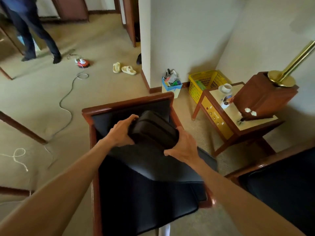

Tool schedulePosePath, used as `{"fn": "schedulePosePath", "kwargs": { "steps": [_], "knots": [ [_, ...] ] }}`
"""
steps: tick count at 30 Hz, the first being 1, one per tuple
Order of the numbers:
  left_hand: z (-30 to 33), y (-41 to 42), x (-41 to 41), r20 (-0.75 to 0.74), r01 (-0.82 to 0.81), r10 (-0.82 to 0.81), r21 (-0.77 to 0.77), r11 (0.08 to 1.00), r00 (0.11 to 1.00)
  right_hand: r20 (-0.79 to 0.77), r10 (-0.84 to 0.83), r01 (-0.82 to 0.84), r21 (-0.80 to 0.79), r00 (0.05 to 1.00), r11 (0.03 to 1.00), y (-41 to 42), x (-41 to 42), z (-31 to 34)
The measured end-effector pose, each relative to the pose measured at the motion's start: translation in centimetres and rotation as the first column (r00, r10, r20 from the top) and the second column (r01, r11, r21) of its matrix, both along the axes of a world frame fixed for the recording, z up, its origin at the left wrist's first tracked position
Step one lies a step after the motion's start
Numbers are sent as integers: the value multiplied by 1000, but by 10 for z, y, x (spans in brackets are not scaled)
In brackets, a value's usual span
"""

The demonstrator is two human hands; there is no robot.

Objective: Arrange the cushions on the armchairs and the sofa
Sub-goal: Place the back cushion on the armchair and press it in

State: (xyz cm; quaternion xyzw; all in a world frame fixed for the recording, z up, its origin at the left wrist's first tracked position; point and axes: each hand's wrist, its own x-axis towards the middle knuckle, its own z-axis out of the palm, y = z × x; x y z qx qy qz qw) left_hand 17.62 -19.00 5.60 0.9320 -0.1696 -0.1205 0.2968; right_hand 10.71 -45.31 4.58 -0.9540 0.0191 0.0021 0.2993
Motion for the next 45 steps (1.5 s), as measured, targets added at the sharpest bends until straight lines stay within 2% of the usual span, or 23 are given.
{"fn": "schedulePosePath", "kwargs": {
  "steps": [3, 7, 11, 13, 16, 18, 20, 22, 24, 26, 28, 32, 34, 36, 39, 41, 43, 45],
  "knots": [
    [-17, 17, -19, -40, -106, 104, -57, 993, 994, -13, 148, -149, -133, 989, 980, 14, 16, 16],
    [-33, 18, -38, -139, -134, 132, -6, 991, 981, -117, 219, -239, -206, 969, 949, 28, 9, -6],
    [-39, 30, -43, -31, -137, 137, -19, 990, 990, -74, 297, -306, -255, 952, 917, 37, 5, -22],
    [-32, 31, -38, 10, -139, 139, 92, 986, 990, -117, 336, -356, -312, 935, 881, 31, 6, -23],
    [-19, 29, -22, -68, -167, 201, 337, 927, 977, -201, 296, -352, -373, 934, 858, 4, 5, -26],
    [-14, 33, -13, -119, -176, 254, 449, 876, 960, -189, 237, -292, -361, 953, 886, -14, -2, -29],
    [-16, 30, -12, -140, -141, 257, 549, 824, 956, -167, 221, -261, -277, 961, 925, -24, -14, -34],
    [-22, 10, -16, -113, -75, 177, 599, 797, 978, -153, 190, -208, -111, 970, 972, -28, -25, -43],
    [-30, -12, -20, -43, -3, 37, 609, 793, 998, -177, 159, -168, -37, 971, 985, -30, -23, -43],
    [-30, -20, -19, -7, 15, -13, 593, 805, 1000, -226, 178, -201, -84, 958, 976, -32, -12, -34],
    [-26, -14, -17, 15, -33, 29, 546, 837, 999, -212, 216, -253, -165, 953, 953, -26, 1, -18],
    [-28, 32, -16, -10, -124, 139, 396, 910, 990, -38, 276, -278, -200, 960, 940, 18, 12, 23],
    [-32, 53, -19, -58, -126, 151, 307, 943, 987, 42, 288, -280, -145, 957, 949, 42, 15, 32],
    [-33, 52, -23, -74, -85, 103, 221, 972, 992, 53, 263, -259, -66, 963, 964, 62, 15, 28],
    [-26, 30, -27, -45, -16, 24, 169, 986, 999, 124, 231, -242, 83, 965, 967, 80, 17, 11],
    [-24, 29, -24, -5, -13, 14, 143, 990, 1000, 134, 277, -301, 226, 952, 926, 79, 20, 0],
    [-26, 40, -19, -6, -15, 15, 103, 995, 1000, 74, 299, -307, 320, 951, 896, 63, 16, -20],
    [-25, 46, -16, -35, -39, 42, 82, 996, 999, -93, 234, -195, 312, 968, 930, 37, 4, -49]
  ]
}}
